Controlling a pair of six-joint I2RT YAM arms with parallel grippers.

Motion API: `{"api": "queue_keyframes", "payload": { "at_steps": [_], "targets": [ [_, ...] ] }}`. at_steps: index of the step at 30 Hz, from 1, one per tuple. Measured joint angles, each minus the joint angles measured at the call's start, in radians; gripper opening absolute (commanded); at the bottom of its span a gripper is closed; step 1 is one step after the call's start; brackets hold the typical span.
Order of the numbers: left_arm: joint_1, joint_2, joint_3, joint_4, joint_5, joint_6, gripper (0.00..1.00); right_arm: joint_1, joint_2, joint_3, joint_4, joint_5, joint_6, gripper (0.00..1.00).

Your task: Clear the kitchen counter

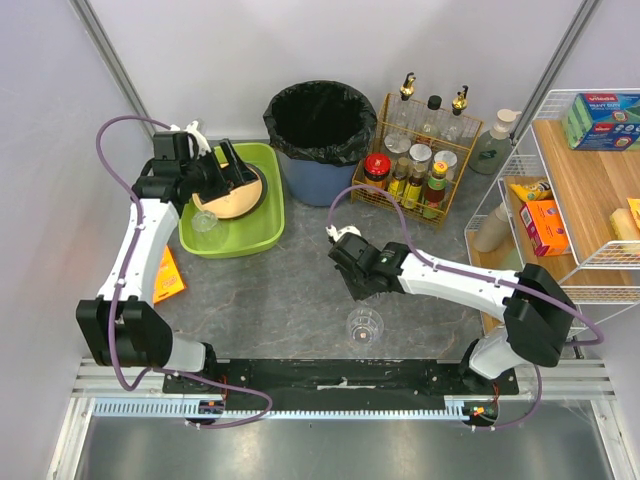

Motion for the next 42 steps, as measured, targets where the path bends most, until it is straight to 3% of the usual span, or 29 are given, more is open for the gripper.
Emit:
{"api": "queue_keyframes", "payload": {
  "at_steps": [10, 22, 32, 42],
  "targets": [
    [0.000, -0.041, 0.046, 0.005, 0.061, -0.021, 0.95, -0.001, -0.019, 0.041, 0.021, 0.014, -0.038, 0.00],
    [-0.014, -0.015, -0.112, 0.272, 0.478, -0.298, 0.95, -0.109, -0.124, 0.152, 0.412, -0.307, -0.114, 0.00],
    [-0.045, -0.065, -0.189, 0.546, 0.620, -0.571, 0.95, -0.233, -0.150, 0.151, 0.813, -0.463, 0.068, 0.00],
    [-0.093, -0.098, -0.190, 0.735, 0.677, -0.696, 0.96, -0.310, -0.153, 0.128, 1.155, -0.556, 0.297, 0.00]
  ]
}}
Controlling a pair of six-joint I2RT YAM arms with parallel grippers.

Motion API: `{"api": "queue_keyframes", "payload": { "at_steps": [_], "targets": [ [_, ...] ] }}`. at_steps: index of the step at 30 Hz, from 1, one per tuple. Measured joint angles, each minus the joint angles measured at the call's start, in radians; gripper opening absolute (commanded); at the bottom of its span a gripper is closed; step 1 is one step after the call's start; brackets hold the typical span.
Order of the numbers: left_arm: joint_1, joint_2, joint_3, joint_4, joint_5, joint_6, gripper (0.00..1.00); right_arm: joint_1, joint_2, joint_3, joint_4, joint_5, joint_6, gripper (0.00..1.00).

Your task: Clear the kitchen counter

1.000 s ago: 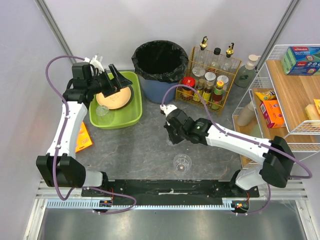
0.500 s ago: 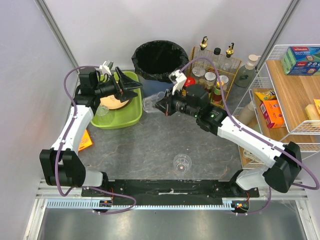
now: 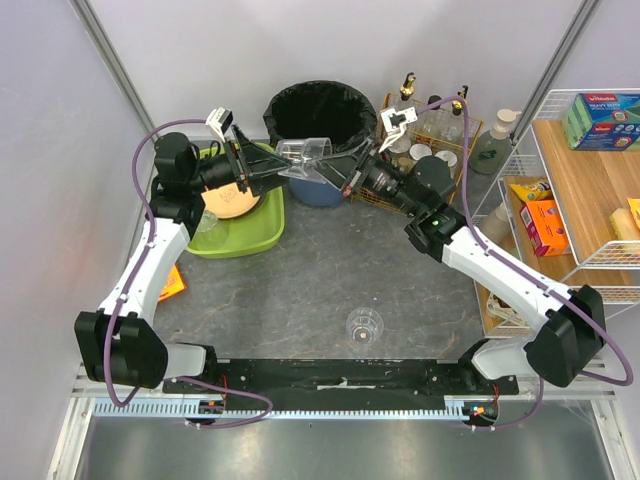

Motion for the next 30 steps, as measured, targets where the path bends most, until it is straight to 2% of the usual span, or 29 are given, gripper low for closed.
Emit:
{"api": "queue_keyframes", "payload": {
  "at_steps": [6, 15, 17, 22, 25, 26, 28, 30],
  "targets": [
    [-0.011, 0.000, 0.000, 0.058, 0.009, -0.044, 0.97, -0.034, 0.023, -0.011, 0.118, -0.068, 0.106, 0.00],
    [-0.014, 0.000, -0.009, 0.136, 0.010, -0.081, 0.99, -0.035, 0.030, -0.033, 0.147, -0.129, 0.161, 0.00],
    [-0.015, 0.000, -0.010, 0.145, 0.010, -0.083, 0.95, -0.035, 0.032, -0.033, 0.147, -0.154, 0.163, 0.00],
    [-0.016, 0.000, -0.029, 0.163, 0.010, -0.089, 0.73, -0.034, 0.032, -0.045, 0.123, -0.182, 0.151, 0.00],
    [-0.015, 0.000, -0.044, 0.164, 0.010, -0.099, 0.69, -0.034, 0.032, -0.049, 0.106, -0.188, 0.142, 0.00],
    [-0.015, 0.000, -0.046, 0.164, 0.010, -0.101, 0.73, -0.035, 0.032, -0.050, 0.104, -0.188, 0.141, 0.00],
    [-0.015, 0.000, -0.050, 0.164, 0.010, -0.104, 0.88, -0.035, 0.032, -0.051, 0.101, -0.188, 0.139, 0.00],
    [-0.015, 0.000, -0.050, 0.164, 0.010, -0.105, 0.95, -0.035, 0.032, -0.051, 0.101, -0.187, 0.137, 0.00]
  ]
}}
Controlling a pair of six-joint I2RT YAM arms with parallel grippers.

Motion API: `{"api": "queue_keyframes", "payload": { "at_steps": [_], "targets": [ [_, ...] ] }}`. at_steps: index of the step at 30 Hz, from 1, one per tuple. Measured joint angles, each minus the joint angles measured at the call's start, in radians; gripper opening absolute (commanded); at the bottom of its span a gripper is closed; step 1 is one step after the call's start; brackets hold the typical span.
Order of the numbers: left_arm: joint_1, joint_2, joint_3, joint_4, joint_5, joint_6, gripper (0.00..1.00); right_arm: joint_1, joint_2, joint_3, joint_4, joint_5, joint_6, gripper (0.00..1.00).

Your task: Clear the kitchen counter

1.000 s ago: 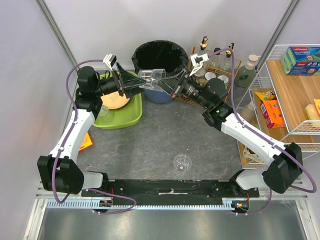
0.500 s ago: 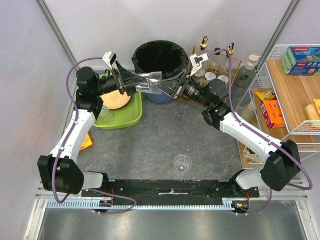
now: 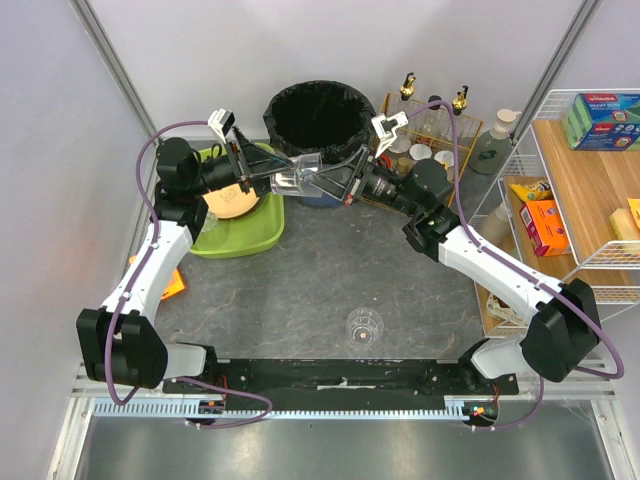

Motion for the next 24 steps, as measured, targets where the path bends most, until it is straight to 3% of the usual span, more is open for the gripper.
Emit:
{"api": "queue_keyframes", "payload": {
  "at_steps": [4, 13, 15, 19, 21, 24],
  "targets": [
    [-0.001, 0.000, -0.001, 0.000, 0.004, -0.002, 0.93, 0.002, 0.000, -0.008, 0.000, 0.012, -0.007, 0.00],
    [0.000, 0.000, -0.017, 0.020, 0.000, -0.020, 0.61, 0.002, 0.003, -0.009, 0.017, 0.010, -0.002, 0.01],
    [0.000, 0.000, -0.020, 0.026, -0.001, -0.023, 0.51, 0.002, 0.005, -0.009, 0.017, 0.010, -0.002, 0.09],
    [0.000, 0.001, -0.024, 0.026, -0.003, -0.024, 0.26, 0.002, 0.003, -0.014, 0.013, 0.034, -0.019, 0.40],
    [-0.001, 0.001, -0.024, 0.015, -0.002, -0.020, 0.18, 0.003, -0.010, -0.036, 0.002, 0.068, -0.038, 0.49],
    [-0.003, 0.002, -0.023, -0.032, -0.003, 0.006, 0.11, 0.003, -0.036, -0.051, -0.061, 0.117, -0.084, 0.71]
  ]
}}
